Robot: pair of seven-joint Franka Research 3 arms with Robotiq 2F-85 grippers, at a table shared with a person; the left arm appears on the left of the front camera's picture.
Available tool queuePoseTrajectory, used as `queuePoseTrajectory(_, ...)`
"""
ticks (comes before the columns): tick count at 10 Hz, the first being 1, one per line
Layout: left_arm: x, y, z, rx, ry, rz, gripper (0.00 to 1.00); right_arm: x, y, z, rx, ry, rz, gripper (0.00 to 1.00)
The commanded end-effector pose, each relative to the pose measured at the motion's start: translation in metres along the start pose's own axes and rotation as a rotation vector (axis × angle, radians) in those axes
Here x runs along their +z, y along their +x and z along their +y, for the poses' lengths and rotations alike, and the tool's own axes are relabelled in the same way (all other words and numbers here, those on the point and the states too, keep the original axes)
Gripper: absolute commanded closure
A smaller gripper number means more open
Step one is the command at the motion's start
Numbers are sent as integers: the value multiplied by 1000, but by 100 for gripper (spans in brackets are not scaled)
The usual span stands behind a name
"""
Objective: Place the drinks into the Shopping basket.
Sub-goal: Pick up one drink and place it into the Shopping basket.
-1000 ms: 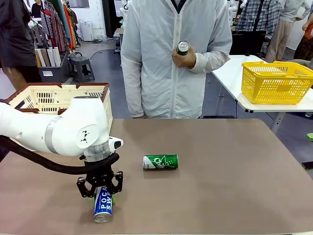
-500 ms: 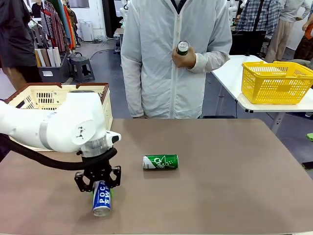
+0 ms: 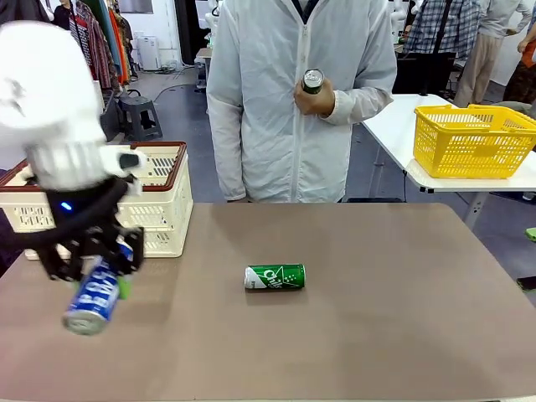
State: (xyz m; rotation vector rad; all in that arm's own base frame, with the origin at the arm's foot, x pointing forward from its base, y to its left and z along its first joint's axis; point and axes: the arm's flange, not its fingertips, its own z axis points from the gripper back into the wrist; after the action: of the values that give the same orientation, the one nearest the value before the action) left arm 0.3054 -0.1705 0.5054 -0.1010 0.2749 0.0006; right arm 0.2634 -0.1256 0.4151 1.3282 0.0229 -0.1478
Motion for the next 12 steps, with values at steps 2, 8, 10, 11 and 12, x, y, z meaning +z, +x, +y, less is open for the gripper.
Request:
queuePoseTrajectory(2, 15, 4, 30, 39, -100, -116, 100, 1, 1, 7, -13, 21, -10, 0)
queuePoseTrajectory(8, 15, -2, 12, -3, 1, 1, 100, 1, 1, 7, -13, 21, -10, 0)
queuePoseTrajectory(10, 93, 39, 31, 64, 16, 12, 100, 1, 1, 7, -13, 21, -10, 0)
queuePoseTrajectory(11, 136, 68, 42, 28, 6, -14, 100, 1, 1, 7, -13, 21, -10, 0)
queuePoseTrajectory(12, 174, 109, 52, 65, 20, -32, 100, 1, 1, 7, -13, 21, -10, 0)
